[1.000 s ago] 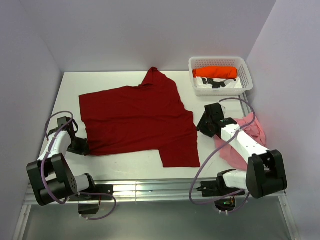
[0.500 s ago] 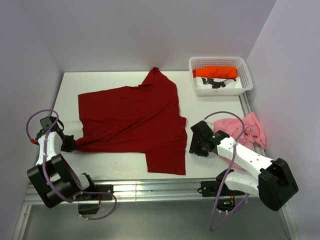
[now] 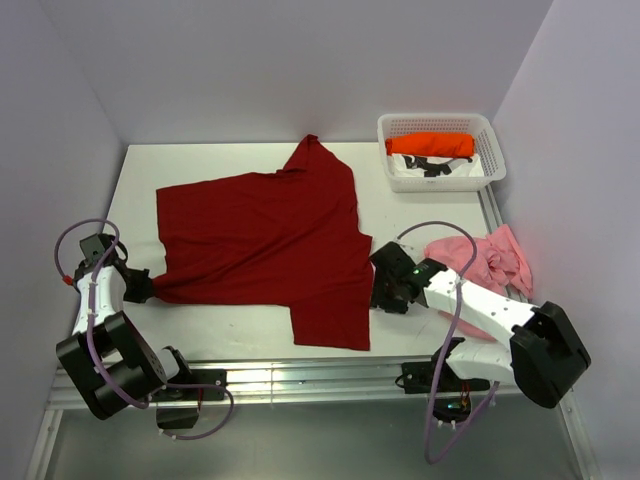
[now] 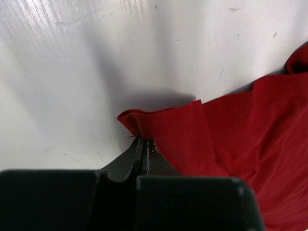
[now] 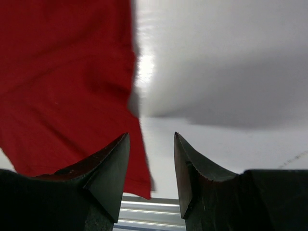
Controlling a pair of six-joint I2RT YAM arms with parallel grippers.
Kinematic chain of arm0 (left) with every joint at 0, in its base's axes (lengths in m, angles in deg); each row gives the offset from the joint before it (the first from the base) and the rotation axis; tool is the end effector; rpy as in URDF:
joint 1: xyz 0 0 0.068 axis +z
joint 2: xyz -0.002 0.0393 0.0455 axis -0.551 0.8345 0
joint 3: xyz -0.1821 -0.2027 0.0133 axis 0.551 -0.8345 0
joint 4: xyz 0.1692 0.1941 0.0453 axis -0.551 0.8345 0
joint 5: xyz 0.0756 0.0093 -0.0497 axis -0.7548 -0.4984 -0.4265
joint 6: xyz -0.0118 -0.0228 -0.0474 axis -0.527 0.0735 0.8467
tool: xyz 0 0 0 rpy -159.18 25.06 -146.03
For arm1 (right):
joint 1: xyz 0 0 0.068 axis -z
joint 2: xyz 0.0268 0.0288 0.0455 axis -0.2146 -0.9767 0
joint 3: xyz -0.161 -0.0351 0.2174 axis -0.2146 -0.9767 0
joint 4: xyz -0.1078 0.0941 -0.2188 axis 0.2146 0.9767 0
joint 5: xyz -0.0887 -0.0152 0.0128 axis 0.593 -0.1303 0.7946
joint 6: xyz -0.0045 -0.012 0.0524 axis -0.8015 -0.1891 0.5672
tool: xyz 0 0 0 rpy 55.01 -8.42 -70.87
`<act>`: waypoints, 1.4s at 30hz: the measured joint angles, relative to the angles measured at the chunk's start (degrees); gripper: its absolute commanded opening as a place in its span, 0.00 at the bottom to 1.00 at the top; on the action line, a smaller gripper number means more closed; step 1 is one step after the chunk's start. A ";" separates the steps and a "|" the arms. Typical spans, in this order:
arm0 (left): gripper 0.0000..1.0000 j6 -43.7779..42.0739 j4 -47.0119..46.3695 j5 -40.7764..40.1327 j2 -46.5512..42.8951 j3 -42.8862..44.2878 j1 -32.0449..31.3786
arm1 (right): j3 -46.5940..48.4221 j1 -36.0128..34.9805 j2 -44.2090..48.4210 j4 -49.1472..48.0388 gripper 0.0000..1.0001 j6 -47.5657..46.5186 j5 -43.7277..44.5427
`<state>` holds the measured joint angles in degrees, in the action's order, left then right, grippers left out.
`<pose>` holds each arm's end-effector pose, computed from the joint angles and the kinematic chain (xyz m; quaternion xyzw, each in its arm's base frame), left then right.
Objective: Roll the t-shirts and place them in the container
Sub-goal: Flatten the tshirt
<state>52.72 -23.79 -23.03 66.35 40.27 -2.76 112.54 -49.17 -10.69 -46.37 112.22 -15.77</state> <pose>0.1816 0.1094 0.1910 -0.6582 0.7258 -0.0185 0.1992 0.1557 0.1123 0.1747 0.1016 0.9773 0.0889 0.1633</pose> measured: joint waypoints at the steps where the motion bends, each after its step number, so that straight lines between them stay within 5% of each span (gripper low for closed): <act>1: 0.00 0.00 0.07 0.02 0.00 0.00 0.00 | 0.79 0.00 -0.98 -0.81 0.49 0.02 -0.22; 8: 0.02 0.31 2.84 -0.26 -1.29 0.02 0.00 | -0.17 -1.66 -1.73 -4.70 0.48 1.33 -3.02; 11: 0.29 0.42 4.61 -0.15 -3.32 0.04 0.00 | -0.22 -2.10 -1.73 -4.79 0.48 1.38 -3.08; 12: 0.49 0.48 5.51 0.02 -4.07 0.15 0.00 | -0.20 -2.10 -1.73 -4.83 0.48 1.36 -3.02; 15: 0.71 0.61 8.07 0.28 -6.54 0.70 0.00 | 0.24 -2.10 -1.75 -4.83 0.48 1.25 -2.86; 18: 0.83 0.66 11.34 -0.07 -9.01 2.23 0.00 | 1.81 -2.08 -2.91 -4.94 0.48 0.74 -2.58; 24: 0.84 -2.14 13.46 0.70 -8.96 8.74 0.00 | 6.45 -2.08 -5.97 -5.97 0.47 -0.74 -1.40; 29: 0.79 -7.72 4.09 7.43 -2.40 13.42 0.00 | 6.84 -2.08 -6.01 -7.34 0.44 -1.88 -1.31; 37: 0.76 -8.07 -6.14 11.56 24.72 29.94 -6.19 | 6.82 -2.08 -8.04 -8.79 0.36 -4.15 -1.03; 40: 0.75 -7.48 -8.76 12.66 33.24 37.31 -9.03 | 6.82 -2.08 -8.48 -8.87 0.29 -4.50 -0.85; 42: 0.72 -6.67 -9.46 12.96 37.68 41.24 -9.90 | 6.82 -2.08 -8.48 -9.40 0.09 -5.05 -0.81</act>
<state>46.05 -33.25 -10.07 104.03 81.51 -12.66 119.36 -51.24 -19.17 -55.76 107.17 -16.58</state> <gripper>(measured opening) 0.748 0.221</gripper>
